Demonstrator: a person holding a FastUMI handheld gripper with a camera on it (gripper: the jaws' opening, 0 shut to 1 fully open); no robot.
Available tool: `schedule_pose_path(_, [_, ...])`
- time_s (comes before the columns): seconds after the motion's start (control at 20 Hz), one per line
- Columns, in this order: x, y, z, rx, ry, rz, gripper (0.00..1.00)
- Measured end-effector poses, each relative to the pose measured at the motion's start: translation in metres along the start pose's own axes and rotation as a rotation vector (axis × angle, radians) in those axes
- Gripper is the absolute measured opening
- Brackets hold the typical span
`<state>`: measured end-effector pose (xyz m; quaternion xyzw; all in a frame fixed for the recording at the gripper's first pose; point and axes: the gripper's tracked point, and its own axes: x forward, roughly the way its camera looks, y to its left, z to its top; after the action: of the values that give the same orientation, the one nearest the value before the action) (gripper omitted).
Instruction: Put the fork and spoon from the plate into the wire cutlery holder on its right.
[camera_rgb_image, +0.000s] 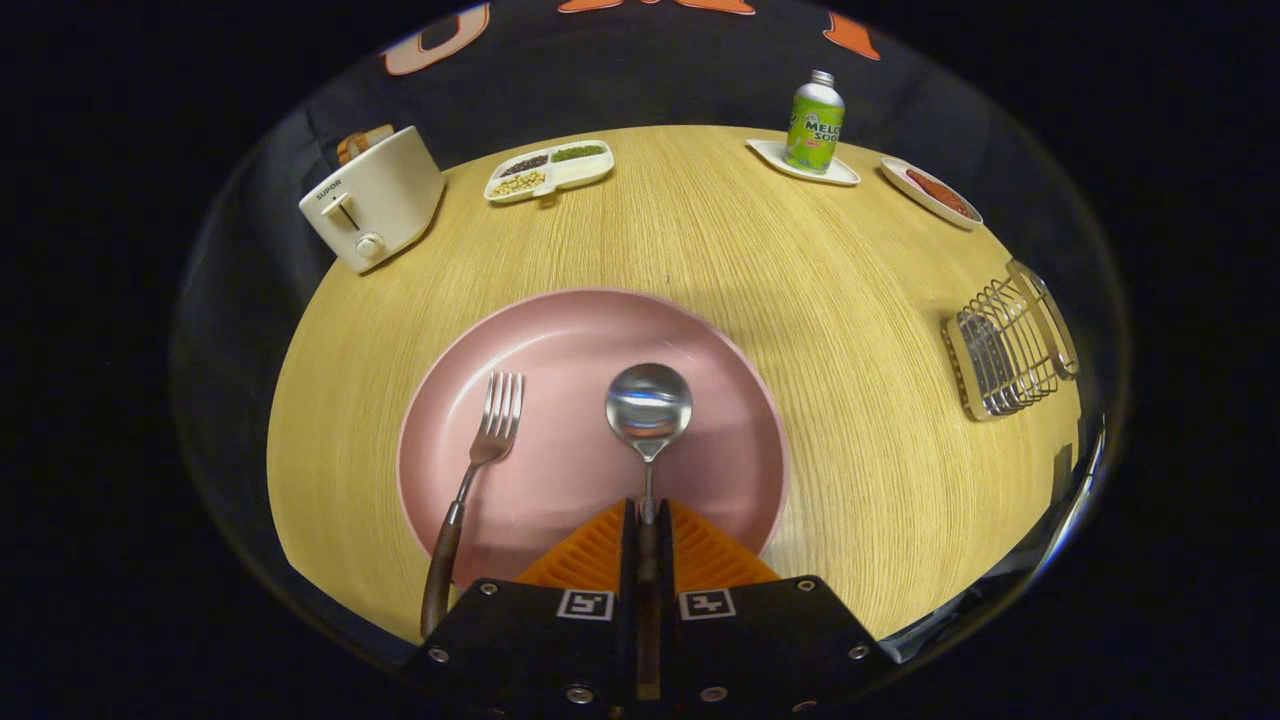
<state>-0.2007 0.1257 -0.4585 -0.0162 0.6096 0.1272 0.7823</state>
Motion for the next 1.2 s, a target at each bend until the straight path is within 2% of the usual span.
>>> schedule_pose_path(0.1, [-0.001,-0.003,0.001,-0.03,-0.002,-0.003,0.06])
schedule_pose_path(0.3, [-0.011,-0.004,0.011,-0.074,-0.044,0.019,0.04])
schedule_pose_path(0.6, [-0.046,-0.025,0.055,-0.036,-0.154,0.029,0.04])
schedule_pose_path(0.9, [-0.093,-0.09,0.096,0.029,-0.28,-0.045,0.04])
schedule_pose_path(1.2, [-0.125,-0.177,0.1,0.079,-0.283,-0.139,0.04])
